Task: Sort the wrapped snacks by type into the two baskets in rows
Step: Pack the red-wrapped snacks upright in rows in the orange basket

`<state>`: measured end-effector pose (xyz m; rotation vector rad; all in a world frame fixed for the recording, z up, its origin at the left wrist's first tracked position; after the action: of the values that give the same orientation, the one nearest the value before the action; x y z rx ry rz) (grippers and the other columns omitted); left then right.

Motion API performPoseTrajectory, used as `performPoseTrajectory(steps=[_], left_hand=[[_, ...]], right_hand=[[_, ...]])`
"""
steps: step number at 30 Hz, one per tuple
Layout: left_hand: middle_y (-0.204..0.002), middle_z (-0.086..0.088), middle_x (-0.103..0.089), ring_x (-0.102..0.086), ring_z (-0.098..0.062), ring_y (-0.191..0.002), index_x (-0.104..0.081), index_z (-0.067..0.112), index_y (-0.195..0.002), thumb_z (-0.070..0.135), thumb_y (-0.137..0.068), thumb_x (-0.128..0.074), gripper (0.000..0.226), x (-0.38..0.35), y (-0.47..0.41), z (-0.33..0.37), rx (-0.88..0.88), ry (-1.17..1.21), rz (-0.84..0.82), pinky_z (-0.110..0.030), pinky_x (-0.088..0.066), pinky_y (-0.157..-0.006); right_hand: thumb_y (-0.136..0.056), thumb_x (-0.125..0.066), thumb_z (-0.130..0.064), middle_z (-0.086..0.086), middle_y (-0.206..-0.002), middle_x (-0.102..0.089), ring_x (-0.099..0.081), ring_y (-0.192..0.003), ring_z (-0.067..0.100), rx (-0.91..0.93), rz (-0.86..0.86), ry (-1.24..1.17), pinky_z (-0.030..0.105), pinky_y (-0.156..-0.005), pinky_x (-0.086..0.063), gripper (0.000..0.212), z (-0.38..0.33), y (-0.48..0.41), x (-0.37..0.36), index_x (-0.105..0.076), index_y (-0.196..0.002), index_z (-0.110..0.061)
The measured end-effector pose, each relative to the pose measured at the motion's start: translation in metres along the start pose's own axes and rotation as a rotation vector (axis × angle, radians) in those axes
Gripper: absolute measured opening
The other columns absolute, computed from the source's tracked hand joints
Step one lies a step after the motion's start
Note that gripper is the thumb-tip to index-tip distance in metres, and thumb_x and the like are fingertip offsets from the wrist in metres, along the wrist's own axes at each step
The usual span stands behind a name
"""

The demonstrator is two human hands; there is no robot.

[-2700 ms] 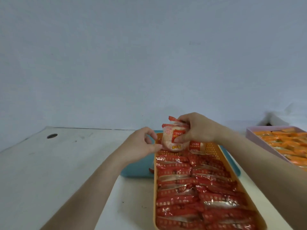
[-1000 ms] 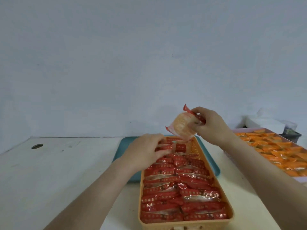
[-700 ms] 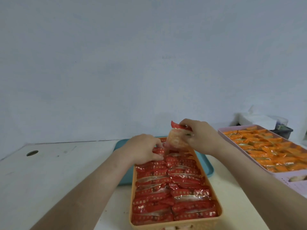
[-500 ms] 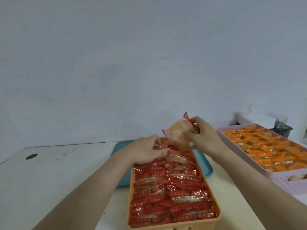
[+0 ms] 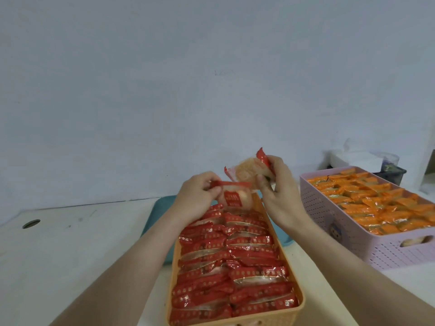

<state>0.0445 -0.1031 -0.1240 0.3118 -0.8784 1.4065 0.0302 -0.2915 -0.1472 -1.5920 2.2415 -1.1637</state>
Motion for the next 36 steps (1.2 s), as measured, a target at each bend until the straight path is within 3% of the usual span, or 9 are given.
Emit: performPoseTrajectory(steps=[2,5,11,13,18,24,29,32,36], left_hand=[[-0.089,0.005,-0.074,-0.067,-0.012,-0.088,-0.064,0.03,-0.087,0.021,-0.095,-0.056,0.014,0.005,0.004,0.004,-0.059,-0.045,-0.013,-0.031,-0.05,-0.083],[-0.096,0.005,-0.07,-0.063,-0.016,-0.093,-0.061,0.033,-0.094,0.048,-0.1,-0.036,0.03,-0.003,0.011,0.011,-0.121,-0.367,-0.253,-0.039,-0.05,-0.088],[-0.141,0.001,-0.049,-0.046,-0.024,-0.129,-0.042,0.031,-0.142,0.057,-0.099,-0.023,0.054,-0.023,0.012,0.015,-0.122,-0.772,-0.463,-0.051,-0.041,-0.096],[-0.139,0.004,-0.053,-0.05,-0.024,-0.126,-0.043,0.037,-0.139,0.059,-0.097,-0.028,0.05,-0.024,0.011,0.01,-0.152,-0.723,-0.425,-0.048,-0.044,-0.096],[-0.088,0.013,-0.068,-0.061,-0.012,-0.088,-0.057,0.04,-0.109,0.057,-0.093,-0.043,0.028,0.0,0.017,-0.001,-0.139,-0.502,-0.129,-0.034,-0.048,-0.074],[-0.098,0.008,-0.067,-0.06,-0.017,-0.099,-0.055,0.033,-0.101,0.051,-0.102,-0.02,0.039,0.002,0.025,-0.012,-0.177,-0.865,-0.239,-0.038,-0.033,-0.092],[-0.116,0.003,-0.058,-0.049,-0.019,-0.118,-0.049,0.034,-0.125,0.05,-0.1,-0.022,0.041,-0.008,0.021,-0.017,-0.1,-0.876,-0.187,-0.044,-0.027,-0.099],[-0.115,0.008,-0.056,-0.048,-0.016,-0.116,-0.05,0.036,-0.127,0.054,-0.094,-0.038,0.039,-0.006,0.024,-0.017,-0.144,-0.812,0.032,-0.04,-0.029,-0.1],[-0.108,0.009,-0.063,-0.056,-0.016,-0.111,-0.061,0.04,-0.112,0.055,-0.094,-0.04,0.032,-0.003,0.023,-0.022,0.027,-0.573,-0.138,-0.041,-0.044,-0.092]], right_hand=[[-0.093,-0.055,-0.011,0.005,-0.109,-0.06,-0.054,-0.1,0.017,0.001,-0.118,0.063,0.024,-0.08,-0.038,0.033,0.001,-0.008,0.002,-0.053,-0.125,-0.019],[-0.091,-0.054,-0.011,0.006,-0.11,-0.063,-0.057,-0.1,0.018,-0.033,-0.287,0.145,0.026,-0.083,-0.04,0.035,0.0,-0.017,0.004,-0.057,-0.124,-0.021],[-0.093,-0.048,-0.027,0.003,-0.094,-0.066,-0.058,-0.094,0.026,0.057,-0.44,0.469,0.036,-0.076,-0.046,0.019,-0.009,-0.024,-0.005,-0.063,-0.105,-0.026],[-0.093,-0.045,-0.029,0.001,-0.096,-0.067,-0.056,-0.097,0.026,0.099,-0.458,0.597,0.036,-0.072,-0.045,0.02,-0.012,-0.025,-0.007,-0.061,-0.104,-0.026],[-0.093,-0.046,-0.027,-0.002,-0.098,-0.064,-0.048,-0.107,0.023,0.18,-0.606,0.859,0.034,-0.071,-0.036,0.023,-0.021,-0.023,-0.013,-0.062,-0.11,-0.029],[-0.098,-0.032,-0.041,0.001,-0.128,-0.043,-0.026,-0.128,0.025,-0.006,-0.714,0.924,0.051,-0.101,-0.026,0.038,-0.01,-0.002,-0.025,-0.063,-0.116,-0.03],[-0.096,-0.035,-0.052,-0.008,-0.12,-0.055,-0.044,-0.121,0.017,0.216,-0.499,0.814,0.044,-0.096,-0.03,0.039,-0.016,0.005,-0.022,-0.055,-0.126,-0.037],[-0.096,-0.034,-0.054,-0.01,-0.13,-0.055,-0.049,-0.122,0.015,0.245,-0.667,0.759,0.044,-0.096,-0.03,0.042,-0.018,0.005,-0.024,-0.045,-0.134,-0.042],[-0.099,-0.038,-0.035,-0.01,-0.109,-0.066,-0.057,-0.108,0.016,0.184,-0.826,0.881,0.046,-0.091,-0.025,0.025,-0.026,-0.005,-0.028,-0.058,-0.113,-0.037]])
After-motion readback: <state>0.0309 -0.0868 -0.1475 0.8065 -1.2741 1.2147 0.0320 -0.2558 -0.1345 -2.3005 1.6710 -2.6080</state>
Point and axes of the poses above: each hand's wrist, its own y-axis away from the middle knuckle, its own x-axis out of the back of the hand, z = x × y, the point moved 1 cm from there along -y, towards the middle knuckle
